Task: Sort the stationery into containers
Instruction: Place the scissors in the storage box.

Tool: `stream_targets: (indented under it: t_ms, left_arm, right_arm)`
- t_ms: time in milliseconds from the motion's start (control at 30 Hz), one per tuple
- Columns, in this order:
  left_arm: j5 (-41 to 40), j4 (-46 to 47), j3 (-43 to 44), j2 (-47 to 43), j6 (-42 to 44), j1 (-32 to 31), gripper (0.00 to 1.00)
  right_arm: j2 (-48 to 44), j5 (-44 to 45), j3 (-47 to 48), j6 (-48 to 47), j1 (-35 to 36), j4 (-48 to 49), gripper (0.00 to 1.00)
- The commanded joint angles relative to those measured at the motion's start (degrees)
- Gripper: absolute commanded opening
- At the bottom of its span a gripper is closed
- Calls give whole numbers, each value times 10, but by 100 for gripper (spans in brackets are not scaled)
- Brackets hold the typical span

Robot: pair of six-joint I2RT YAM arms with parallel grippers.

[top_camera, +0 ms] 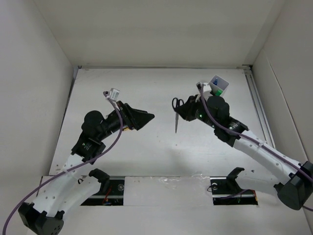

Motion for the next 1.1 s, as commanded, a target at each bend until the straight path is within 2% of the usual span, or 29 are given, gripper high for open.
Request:
stream_targets:
  t_ms: [0,33,67,167,200,300,467,733,1067]
  left_arm:
    - [-25,82,-68,18,-20,-5,65]
    - [-25,107,-82,35,-21,-5,65]
    - [-35,115,-93,46,-21,-13,63]
    - [-52,167,-134,69,-14,-32,60]
    - [-52,189,-162,75,-14,-32,60]
    - [-57,223,-179,80,-14,-32,60]
    - [-57,234,-199,92,3,-32,60]
    - [-38,257,-205,142,35,-32,60]
    - [-32,264,-200,172,45,-32,60]
  right_arm:
    - [9,178,15,83,-44,80,0]
    - [17,222,22,105,-58,80,0]
    - [26,305,28,127,-72,80,0]
    - [51,385,33,196,-128,80,0]
    - [57,460,33,209,-142,85,0]
    - [90,546,40,232,-162,91,0]
    - [169,682,52,212,-162,154,0]
    - [279,784,107,137,-174,200,0]
    - [340,790,131,125,-180,200,0]
